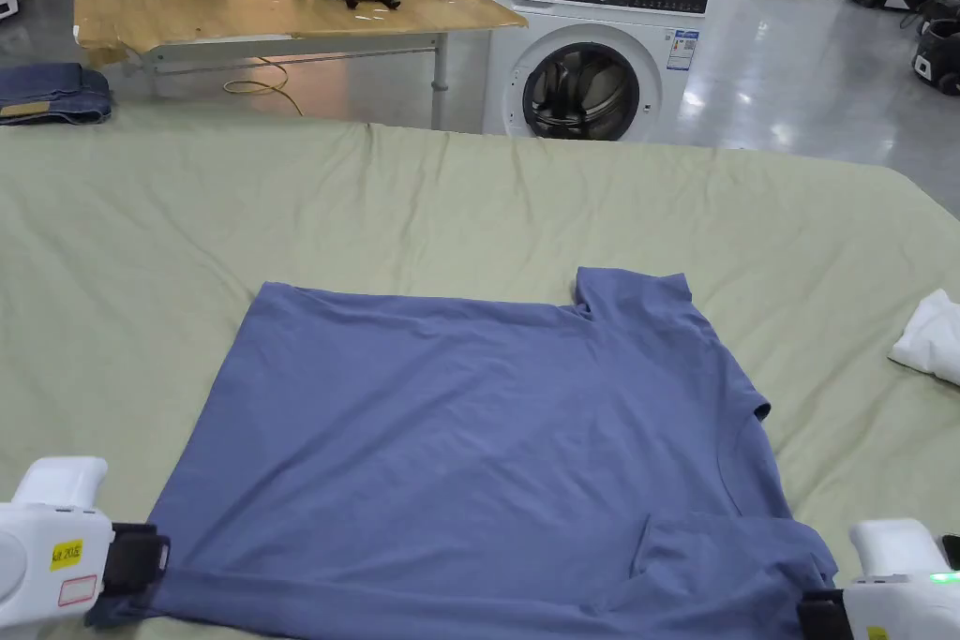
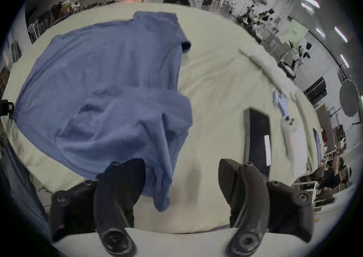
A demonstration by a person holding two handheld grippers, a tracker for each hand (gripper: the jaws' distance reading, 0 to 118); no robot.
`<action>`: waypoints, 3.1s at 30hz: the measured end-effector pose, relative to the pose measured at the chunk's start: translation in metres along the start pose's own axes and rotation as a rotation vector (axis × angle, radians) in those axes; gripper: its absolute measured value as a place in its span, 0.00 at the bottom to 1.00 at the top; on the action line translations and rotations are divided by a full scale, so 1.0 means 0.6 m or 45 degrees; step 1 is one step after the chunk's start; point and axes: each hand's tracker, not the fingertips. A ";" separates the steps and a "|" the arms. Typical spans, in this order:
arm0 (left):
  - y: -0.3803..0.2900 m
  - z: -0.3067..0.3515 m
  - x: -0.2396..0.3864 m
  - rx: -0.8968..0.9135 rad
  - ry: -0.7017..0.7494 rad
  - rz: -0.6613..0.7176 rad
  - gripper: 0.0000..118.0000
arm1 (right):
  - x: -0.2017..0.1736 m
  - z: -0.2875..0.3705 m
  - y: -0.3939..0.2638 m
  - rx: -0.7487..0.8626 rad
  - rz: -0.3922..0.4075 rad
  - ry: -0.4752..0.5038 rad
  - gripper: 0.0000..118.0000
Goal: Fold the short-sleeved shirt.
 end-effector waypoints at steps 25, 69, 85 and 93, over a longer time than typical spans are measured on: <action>0.082 0.064 0.165 0.848 0.028 -0.076 0.00 | -0.200 0.116 0.106 1.017 -0.318 0.139 0.00; -0.005 -0.051 0.007 -0.140 0.041 -0.019 0.00 | -0.143 0.058 0.048 0.474 -0.156 0.159 0.00; -0.007 -0.059 0.012 -0.138 0.053 -0.023 0.00 | -0.047 -0.058 -0.018 -0.102 -0.165 0.110 0.55; -0.009 -0.058 0.011 -0.135 0.053 -0.014 0.00 | -0.049 -0.072 -0.027 -0.071 -0.213 0.208 0.04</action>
